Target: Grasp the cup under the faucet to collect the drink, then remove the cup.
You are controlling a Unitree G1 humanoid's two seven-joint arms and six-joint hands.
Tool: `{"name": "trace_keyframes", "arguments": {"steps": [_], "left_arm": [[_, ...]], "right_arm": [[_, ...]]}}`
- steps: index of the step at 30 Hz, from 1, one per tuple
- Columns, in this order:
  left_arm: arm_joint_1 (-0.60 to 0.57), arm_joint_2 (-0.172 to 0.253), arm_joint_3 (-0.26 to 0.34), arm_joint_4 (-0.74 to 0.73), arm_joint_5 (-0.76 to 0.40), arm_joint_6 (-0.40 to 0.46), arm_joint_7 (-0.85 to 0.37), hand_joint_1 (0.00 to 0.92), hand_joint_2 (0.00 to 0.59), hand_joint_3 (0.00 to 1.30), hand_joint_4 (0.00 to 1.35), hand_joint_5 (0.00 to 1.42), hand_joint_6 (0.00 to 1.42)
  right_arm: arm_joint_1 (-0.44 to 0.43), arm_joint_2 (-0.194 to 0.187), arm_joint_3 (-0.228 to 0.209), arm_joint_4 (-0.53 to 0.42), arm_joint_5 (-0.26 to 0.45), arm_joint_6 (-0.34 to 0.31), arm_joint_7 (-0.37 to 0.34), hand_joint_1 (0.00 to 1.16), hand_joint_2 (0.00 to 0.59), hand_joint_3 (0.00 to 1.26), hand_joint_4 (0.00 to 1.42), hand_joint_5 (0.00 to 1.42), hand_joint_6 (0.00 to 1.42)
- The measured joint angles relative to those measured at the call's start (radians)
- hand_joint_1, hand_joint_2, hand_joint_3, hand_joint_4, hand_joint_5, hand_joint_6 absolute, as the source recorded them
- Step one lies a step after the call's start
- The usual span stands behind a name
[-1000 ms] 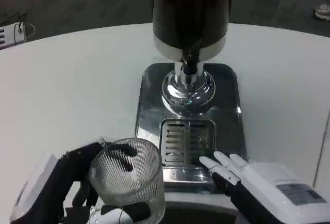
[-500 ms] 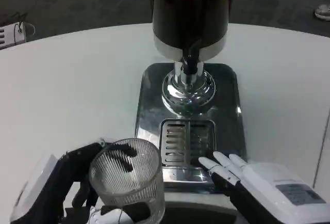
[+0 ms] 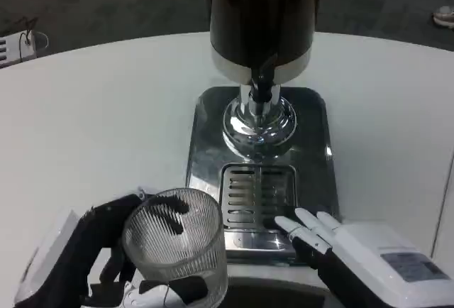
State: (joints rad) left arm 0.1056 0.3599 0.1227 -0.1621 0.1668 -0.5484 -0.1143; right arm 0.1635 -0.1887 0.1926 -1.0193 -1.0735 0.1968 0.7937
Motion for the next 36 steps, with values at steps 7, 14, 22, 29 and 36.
{"name": "trace_keyframes", "arguments": {"steps": [7,14,22,29,36], "left_arm": [[-0.045,-0.017,0.000,0.037,0.021,0.000,0.007,0.620,0.000,0.96,1.07,1.26,1.42],[-0.162,-0.026,-0.002,0.145,0.087,0.002,0.054,0.620,0.000,0.96,1.07,1.26,1.42],[-0.349,-0.026,-0.029,0.300,0.194,0.006,0.134,0.620,0.000,0.96,1.07,1.26,1.42],[-0.458,-0.025,-0.069,0.415,0.249,0.016,0.186,0.620,0.000,0.96,1.07,1.26,1.42],[-0.541,-0.015,-0.111,0.525,0.303,0.020,0.230,0.620,0.000,0.96,1.07,1.26,1.42]], "right_arm": [[0.000,0.008,0.006,0.000,-0.012,0.000,0.000,0.57,0.465,0.10,0.00,0.00,0.00],[0.010,0.020,0.005,-0.001,-0.017,0.000,0.000,0.57,0.465,0.10,0.00,0.00,0.00],[0.033,0.023,-0.008,-0.009,-0.016,-0.002,0.000,0.57,0.465,0.10,0.00,0.00,0.00],[0.040,0.024,-0.022,-0.012,-0.001,-0.014,0.000,0.57,0.465,0.10,0.00,0.00,0.00],[0.043,0.026,-0.038,-0.012,0.018,-0.025,0.000,0.57,0.465,0.10,0.00,0.00,0.00]]}}
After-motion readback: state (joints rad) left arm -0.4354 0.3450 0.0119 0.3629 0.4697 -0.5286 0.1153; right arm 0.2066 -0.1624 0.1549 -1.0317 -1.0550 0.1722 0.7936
